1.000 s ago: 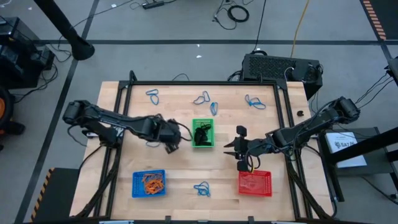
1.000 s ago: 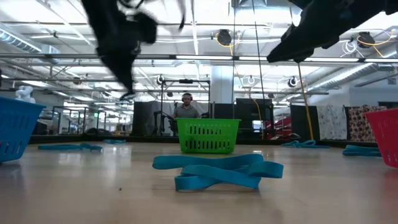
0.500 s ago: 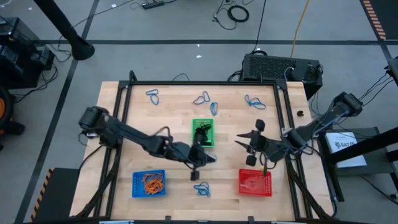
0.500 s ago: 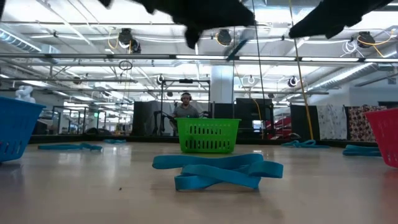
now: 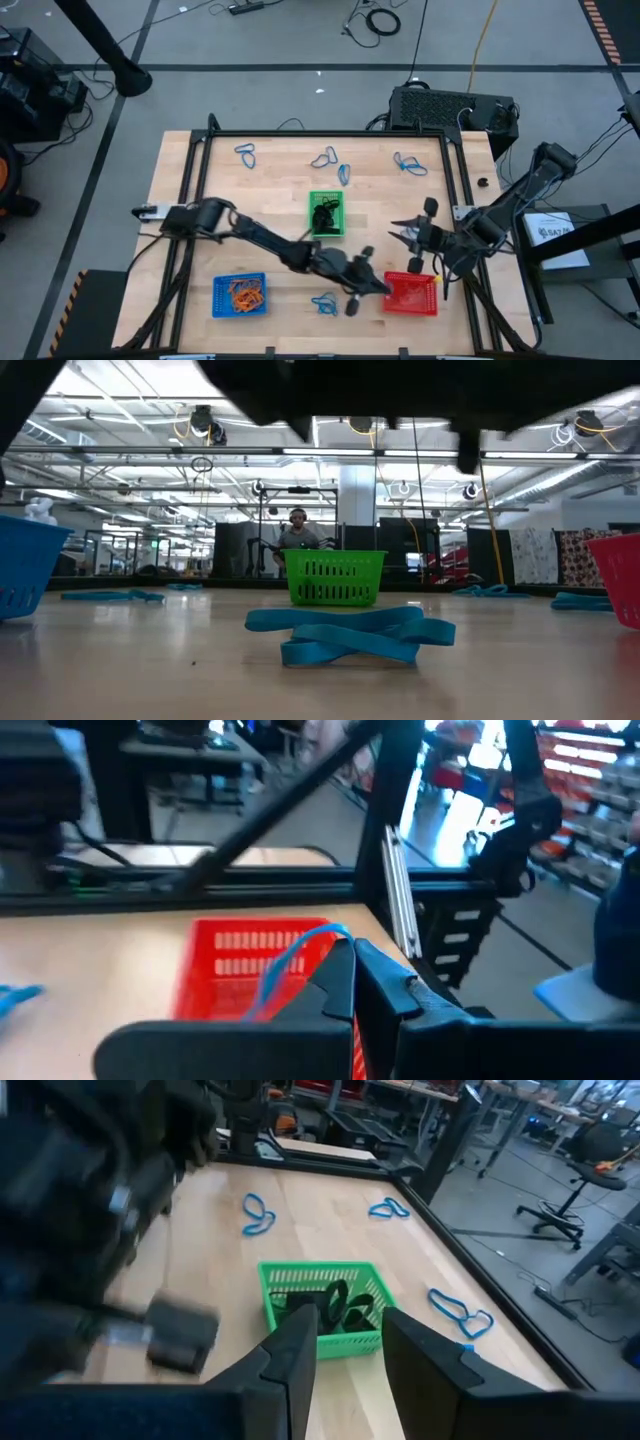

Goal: Sort rubber bands into baskets
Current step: Put the blue rubber band into the red bin

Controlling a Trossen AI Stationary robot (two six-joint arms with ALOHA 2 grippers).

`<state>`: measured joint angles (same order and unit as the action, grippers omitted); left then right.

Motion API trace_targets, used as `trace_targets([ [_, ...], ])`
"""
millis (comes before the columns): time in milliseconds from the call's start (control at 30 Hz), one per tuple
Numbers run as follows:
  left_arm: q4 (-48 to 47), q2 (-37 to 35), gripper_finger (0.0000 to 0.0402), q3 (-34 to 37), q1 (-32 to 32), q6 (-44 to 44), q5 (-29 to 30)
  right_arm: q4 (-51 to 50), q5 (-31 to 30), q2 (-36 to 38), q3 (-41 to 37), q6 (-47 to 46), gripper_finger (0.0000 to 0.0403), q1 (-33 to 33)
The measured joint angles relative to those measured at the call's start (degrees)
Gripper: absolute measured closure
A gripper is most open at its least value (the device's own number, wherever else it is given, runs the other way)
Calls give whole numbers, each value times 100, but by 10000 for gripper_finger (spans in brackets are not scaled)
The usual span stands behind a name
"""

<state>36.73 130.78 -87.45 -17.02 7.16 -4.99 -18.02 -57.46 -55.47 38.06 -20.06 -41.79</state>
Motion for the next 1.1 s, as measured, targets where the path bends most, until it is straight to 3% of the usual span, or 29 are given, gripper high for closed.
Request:
trace_targets([
  [200, -813, 682, 401, -1217, 0, -9, -359, -36, 32, 1, 0, -37, 293, -115],
  [400, -1243, 1000, 401, -1840, 46, -9, -379, -65, 55, -1, 0, -54, 293, -182],
  [633, -1382, 1068, 390, -1892, 59, -12, -236, -74, 54, -1, 0, -50, 293, -182],
  [1100, -1739, 1062, 275, -1893, 42, -166, -57, -212, 54, -3, 0, 21, 293, -178],
])
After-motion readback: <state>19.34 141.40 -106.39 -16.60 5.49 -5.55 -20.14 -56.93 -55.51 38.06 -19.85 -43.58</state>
